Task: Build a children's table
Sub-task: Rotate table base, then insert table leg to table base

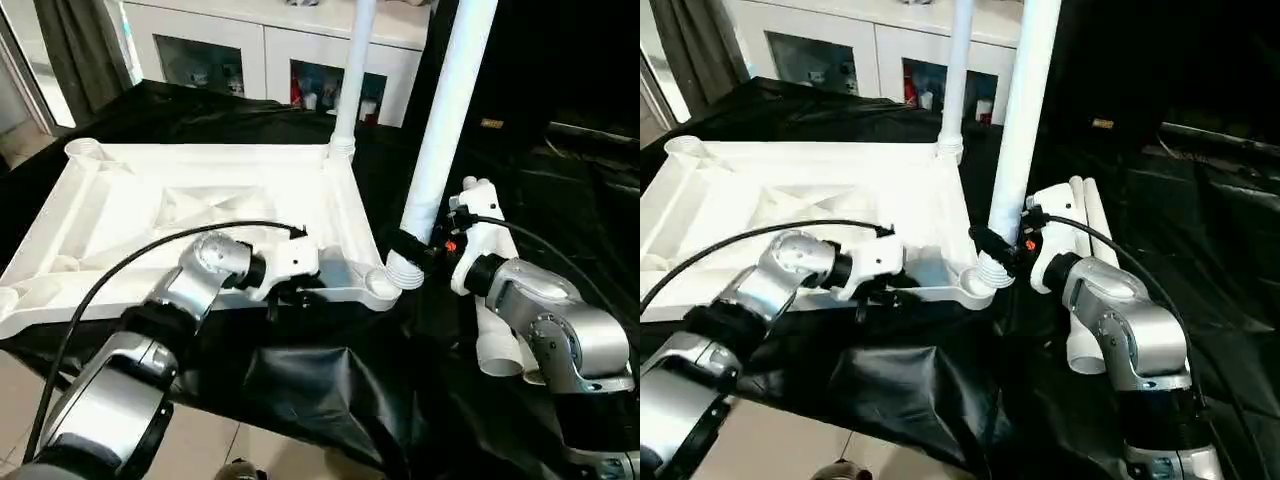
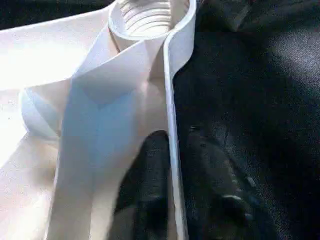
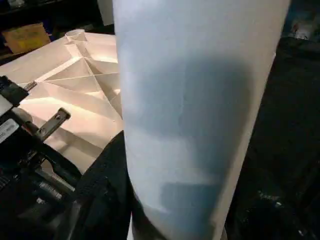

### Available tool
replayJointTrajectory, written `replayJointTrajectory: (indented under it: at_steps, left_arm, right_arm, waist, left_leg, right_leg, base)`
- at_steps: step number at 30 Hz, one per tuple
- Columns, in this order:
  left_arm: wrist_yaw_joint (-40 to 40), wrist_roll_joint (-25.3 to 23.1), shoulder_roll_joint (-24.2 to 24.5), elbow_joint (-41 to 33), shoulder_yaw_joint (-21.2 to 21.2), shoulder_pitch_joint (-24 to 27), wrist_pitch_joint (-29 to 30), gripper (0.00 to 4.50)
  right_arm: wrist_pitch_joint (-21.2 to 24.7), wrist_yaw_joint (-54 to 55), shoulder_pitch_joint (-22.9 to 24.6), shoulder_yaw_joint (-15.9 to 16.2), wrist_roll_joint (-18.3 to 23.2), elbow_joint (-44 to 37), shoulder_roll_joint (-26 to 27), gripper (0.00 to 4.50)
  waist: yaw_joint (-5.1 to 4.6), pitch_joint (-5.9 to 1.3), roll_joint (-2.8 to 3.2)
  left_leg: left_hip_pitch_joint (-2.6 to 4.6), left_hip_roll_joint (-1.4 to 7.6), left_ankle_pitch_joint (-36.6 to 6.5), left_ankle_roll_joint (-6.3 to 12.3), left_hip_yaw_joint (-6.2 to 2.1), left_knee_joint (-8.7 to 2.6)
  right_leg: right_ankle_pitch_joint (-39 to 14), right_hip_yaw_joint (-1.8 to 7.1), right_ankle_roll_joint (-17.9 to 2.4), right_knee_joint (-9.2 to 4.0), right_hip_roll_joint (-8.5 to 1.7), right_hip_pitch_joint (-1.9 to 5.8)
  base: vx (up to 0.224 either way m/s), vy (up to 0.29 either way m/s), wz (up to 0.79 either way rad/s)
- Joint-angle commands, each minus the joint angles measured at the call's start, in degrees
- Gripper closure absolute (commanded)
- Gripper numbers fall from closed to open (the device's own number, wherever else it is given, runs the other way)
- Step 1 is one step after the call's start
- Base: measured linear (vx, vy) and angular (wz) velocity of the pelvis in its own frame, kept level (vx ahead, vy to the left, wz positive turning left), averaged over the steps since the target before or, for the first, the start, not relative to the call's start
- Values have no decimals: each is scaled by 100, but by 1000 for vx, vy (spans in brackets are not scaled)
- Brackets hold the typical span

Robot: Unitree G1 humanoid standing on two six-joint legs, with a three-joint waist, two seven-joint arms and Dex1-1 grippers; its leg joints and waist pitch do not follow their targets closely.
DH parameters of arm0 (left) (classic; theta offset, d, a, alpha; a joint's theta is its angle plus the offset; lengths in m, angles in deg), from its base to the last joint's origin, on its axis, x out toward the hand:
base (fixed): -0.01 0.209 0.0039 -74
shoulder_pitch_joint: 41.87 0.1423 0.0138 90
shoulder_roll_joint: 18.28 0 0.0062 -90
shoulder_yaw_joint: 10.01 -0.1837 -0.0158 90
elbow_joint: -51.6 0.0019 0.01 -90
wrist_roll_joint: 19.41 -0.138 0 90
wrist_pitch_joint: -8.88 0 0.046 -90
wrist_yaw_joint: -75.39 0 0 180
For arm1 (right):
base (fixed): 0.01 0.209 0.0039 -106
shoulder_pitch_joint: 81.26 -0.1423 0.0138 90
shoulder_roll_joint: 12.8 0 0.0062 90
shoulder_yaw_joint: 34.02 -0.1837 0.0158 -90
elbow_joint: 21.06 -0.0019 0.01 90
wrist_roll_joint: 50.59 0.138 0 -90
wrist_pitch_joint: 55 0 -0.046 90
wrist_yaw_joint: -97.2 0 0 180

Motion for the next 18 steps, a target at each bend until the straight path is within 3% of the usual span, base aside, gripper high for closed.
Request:
replayJointTrajectory:
  at_steps: [1, 2, 6, 17, 18]
  left_arm:
    - [14, -1, 26, -133, -9, 31, 68, 408]
    - [14, -1, 26, -133, -9, 31, 68, 433]
    - [33, 56, 26, -169, 27, 38, 127, 450]
    - [193, 288, 28, -276, 151, 89, 140, 450]
    - [171, 281, 32, -275, 145, 98, 113, 420]
  right_arm:
    - [-28, -15, -7, -16, 9, -31, -1, 260]
    - [-28, -15, -7, -16, 9, -31, -1, 260]
    - [-34, -21, -19, -5, 8, -11, 3, 260]
    - [-38, -24, -9, 1, 11, -2, 12, 260]
    - [-39, -20, -5, 1, 11, -4, 14, 260]
  waist:
    - [10, -426, -12]
    - [10, -424, -11]
    - [10, -425, -14]
    - [9, -432, -6]
    - [9, -431, -7]
  left_leg:
    - [107, 366, -1058, 6, -160, -423]
    - [108, 367, -1055, 8, -160, -425]
    - [102, 363, -1022, 17, -156, -423]
    - [97, 361, -971, 26, -154, -423]
    - [95, 359, -971, 29, -152, -422]
  right_leg:
    - [-1583, 346, -891, -459, -649, 266]
    - [-1584, 347, -888, -458, -648, 264]
    - [-1532, 348, -905, -451, -644, 266]
    - [-1437, 348, -916, -442, -641, 273]
    - [-1434, 349, -918, -446, -642, 273]
  base:
    - [0, 0, 0]
    - [0, 0, 0]
    - [0, 0, 0]
    - [0, 0, 0]
    - [0, 0, 0]
